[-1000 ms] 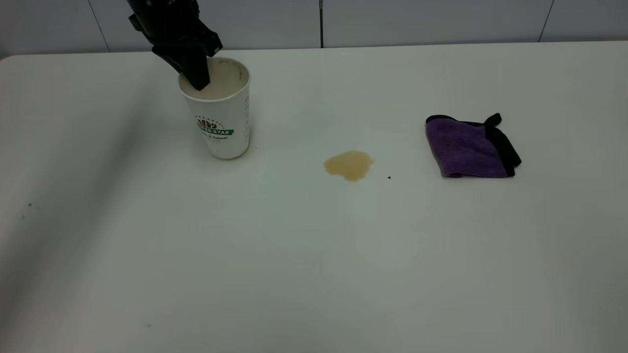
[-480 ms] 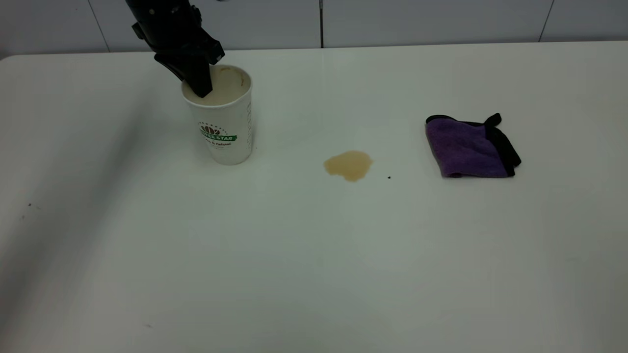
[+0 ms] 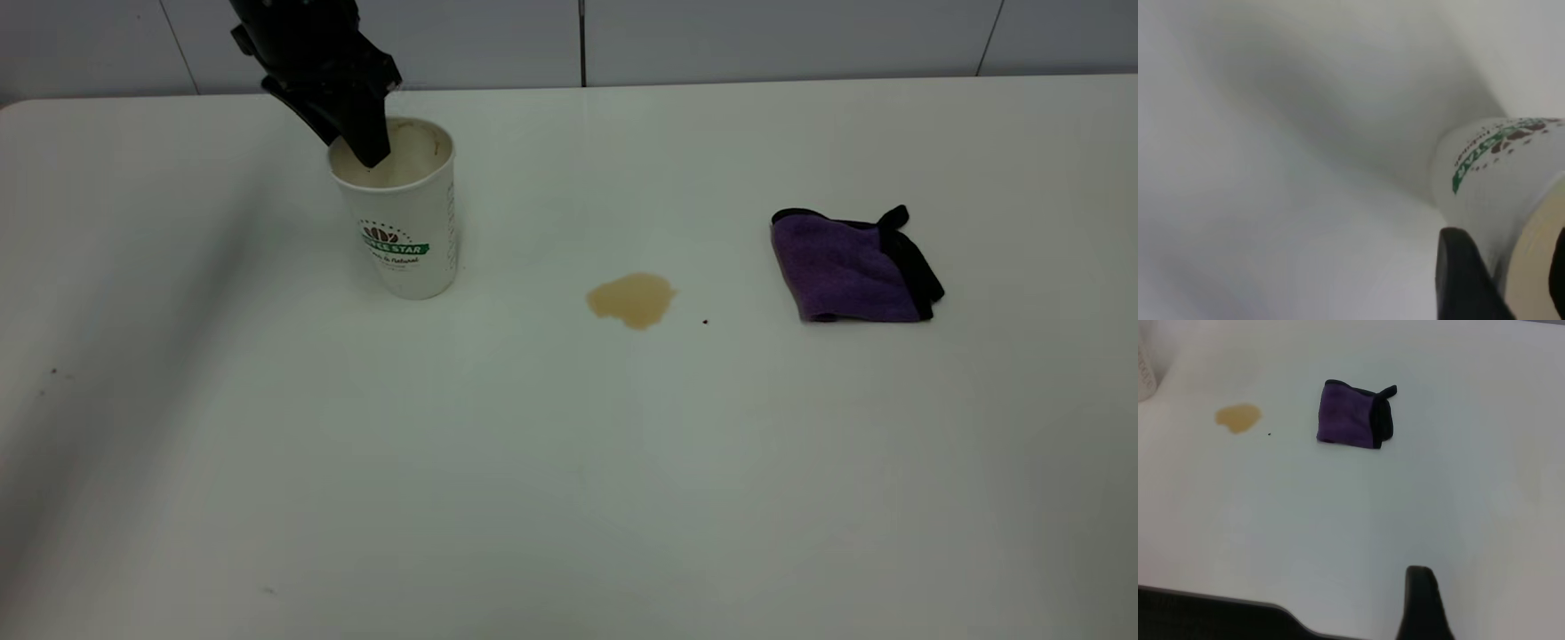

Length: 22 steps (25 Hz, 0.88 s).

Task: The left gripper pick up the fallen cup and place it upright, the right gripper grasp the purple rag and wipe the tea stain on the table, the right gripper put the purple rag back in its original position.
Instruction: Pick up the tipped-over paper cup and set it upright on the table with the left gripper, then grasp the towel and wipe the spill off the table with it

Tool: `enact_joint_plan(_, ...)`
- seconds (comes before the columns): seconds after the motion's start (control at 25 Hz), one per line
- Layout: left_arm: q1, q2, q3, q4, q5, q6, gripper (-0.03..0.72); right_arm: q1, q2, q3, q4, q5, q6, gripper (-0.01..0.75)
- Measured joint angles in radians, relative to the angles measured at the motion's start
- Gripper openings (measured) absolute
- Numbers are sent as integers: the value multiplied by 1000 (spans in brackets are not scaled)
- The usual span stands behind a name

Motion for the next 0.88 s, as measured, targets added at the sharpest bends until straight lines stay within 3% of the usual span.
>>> enact_joint_plan(0.44, 0, -269, 0, 6, 253, -28, 416, 0, 0, 0, 0, 0, 0, 560)
enact_joint_plan(0.88, 0, -568, 46, 5, 257, -169, 417, 0, 0, 0, 0, 0, 0, 560)
